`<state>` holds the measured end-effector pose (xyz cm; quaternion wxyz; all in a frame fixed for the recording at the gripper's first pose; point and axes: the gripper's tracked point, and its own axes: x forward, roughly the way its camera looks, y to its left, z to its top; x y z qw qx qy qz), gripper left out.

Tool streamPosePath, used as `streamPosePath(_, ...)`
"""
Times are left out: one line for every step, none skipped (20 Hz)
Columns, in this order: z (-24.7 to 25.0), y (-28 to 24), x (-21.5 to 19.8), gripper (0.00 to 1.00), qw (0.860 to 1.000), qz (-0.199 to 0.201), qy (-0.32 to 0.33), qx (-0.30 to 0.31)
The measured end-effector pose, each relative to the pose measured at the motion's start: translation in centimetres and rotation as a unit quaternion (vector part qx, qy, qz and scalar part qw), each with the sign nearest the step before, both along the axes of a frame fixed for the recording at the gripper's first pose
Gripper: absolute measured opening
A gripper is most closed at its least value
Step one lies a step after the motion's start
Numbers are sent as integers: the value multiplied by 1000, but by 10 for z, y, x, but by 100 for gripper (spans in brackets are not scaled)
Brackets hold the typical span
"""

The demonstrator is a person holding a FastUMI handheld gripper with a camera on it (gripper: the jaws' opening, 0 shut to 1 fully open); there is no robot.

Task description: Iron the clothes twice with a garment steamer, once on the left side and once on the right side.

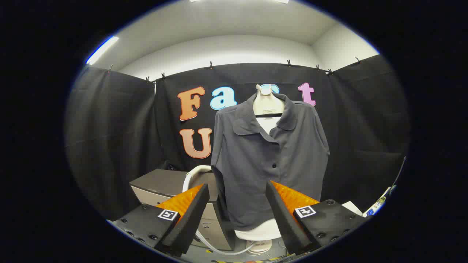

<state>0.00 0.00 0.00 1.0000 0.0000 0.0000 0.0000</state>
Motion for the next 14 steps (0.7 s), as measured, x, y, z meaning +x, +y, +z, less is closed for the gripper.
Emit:
streamPosePath(0,-2,4,100,1000,1,1,-4)
streamPosePath(0,-2,7,100,1000,2,1,-8)
streamPosePath(0,-1,8,100,1000,3,2,-8)
streamPosePath(0,2,8,100,1000,6,0,-7)
streamPosePath(2,6,5,100,1000,5,-3,-6)
streamPosePath(1,7,4,100,1000,2,-7,-5)
streamPosePath(1,9,2,100,1000,-2,-11,-3)
streamPosePath(-1,14,2,100,1000,-4,-11,-2)
streamPosePath(-3,19,2,100,1000,-4,-11,-1)
streamPosePath(-5,23,3,100,1000,-6,-12,0)
streamPosePath(-7,26,3,100,1000,-9,-12,0)
streamPosePath(-7,28,2,100,1000,-14,-13,1)
streamPosePath(-8,30,2,100,1000,-17,-13,2)
streamPosePath(-8,33,2,100,1000,-20,-15,3)
